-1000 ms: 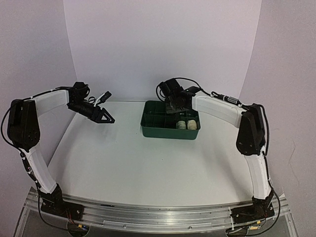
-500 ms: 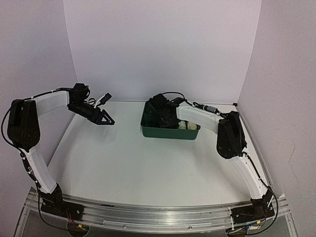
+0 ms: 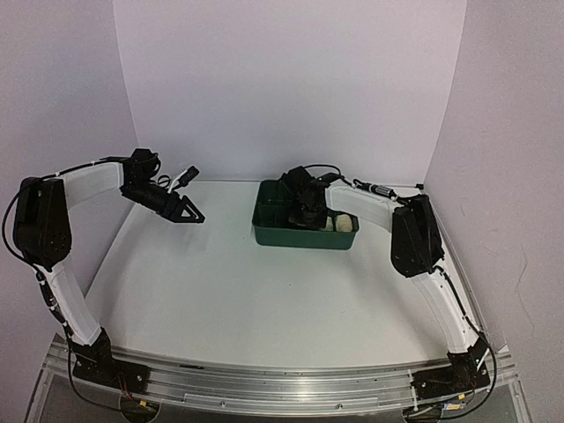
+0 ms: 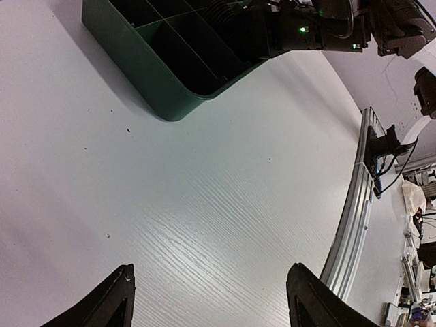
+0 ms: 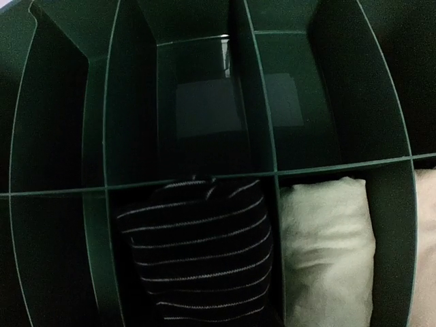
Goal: Roll the underwear
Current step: Place the underwear in the storage box.
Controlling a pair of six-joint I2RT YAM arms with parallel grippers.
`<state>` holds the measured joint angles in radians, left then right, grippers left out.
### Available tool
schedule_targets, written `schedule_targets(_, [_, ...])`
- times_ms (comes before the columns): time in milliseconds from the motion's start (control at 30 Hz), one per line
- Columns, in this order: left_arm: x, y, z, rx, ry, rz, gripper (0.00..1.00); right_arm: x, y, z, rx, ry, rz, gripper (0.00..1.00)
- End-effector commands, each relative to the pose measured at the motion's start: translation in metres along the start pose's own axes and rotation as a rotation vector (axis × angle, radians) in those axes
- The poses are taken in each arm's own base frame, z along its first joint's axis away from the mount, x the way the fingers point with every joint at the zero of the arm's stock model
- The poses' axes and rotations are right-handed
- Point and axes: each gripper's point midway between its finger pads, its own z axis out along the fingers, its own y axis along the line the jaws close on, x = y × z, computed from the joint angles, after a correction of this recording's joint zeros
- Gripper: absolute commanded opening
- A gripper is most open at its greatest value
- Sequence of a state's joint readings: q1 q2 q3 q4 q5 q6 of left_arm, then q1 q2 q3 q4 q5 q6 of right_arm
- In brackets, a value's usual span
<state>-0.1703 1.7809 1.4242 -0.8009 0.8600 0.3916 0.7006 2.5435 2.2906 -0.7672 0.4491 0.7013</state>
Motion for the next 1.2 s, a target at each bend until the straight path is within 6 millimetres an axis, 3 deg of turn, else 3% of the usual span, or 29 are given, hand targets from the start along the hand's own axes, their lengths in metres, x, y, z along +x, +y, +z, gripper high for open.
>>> schedule_targets(0, [-0.009, -0.007, -0.009, -0.013, -0.037, 0.039, 0.76, 0.046, -0.010, 0.022, 0.029, 0.158, -0.009, 0.20])
schedule_targets(167, [-0.009, -0.006, -0.008, -0.014, -0.035, 0.036, 0.76, 0.042, -0.001, 0.016, -0.021, 0.168, -0.093, 0.40])
schedule_targets(333, [-0.009, -0.004, -0.007, -0.012, -0.032, 0.032, 0.76, 0.008, 0.006, -0.020, -0.062, 0.084, -0.148, 0.57])
schedule_targets(433, [-0.011, -0.004, -0.007, -0.013, -0.033, 0.034, 0.76, -0.015, 0.008, -0.042, -0.075, 0.022, -0.181, 0.58])
schedule_targets(700, [-0.012, -0.004, -0.008, -0.015, -0.033, 0.039, 0.76, -0.042, 0.031, -0.086, -0.160, -0.066, -0.260, 0.57])
schedule_targets(833, [-0.013, -0.005, -0.009, -0.017, -0.034, 0.044, 0.76, -0.044, 0.024, -0.085, -0.125, -0.081, -0.268, 0.37])
schedule_targets(900, [-0.013, -0.006, -0.010, -0.020, -0.035, 0.048, 0.76, -0.040, 0.020, -0.081, -0.108, -0.072, -0.268, 0.34])
schedule_targets(1033, [-0.015, -0.012, -0.019, -0.022, -0.054, 0.066, 0.76, -0.038, 0.018, -0.094, -0.134, -0.058, -0.262, 0.43])
schedule_targets(1167, [-0.020, -0.018, -0.043, -0.042, -0.115, 0.068, 0.76, -0.055, 0.008, -0.135, -0.171, -0.096, -0.267, 0.55])
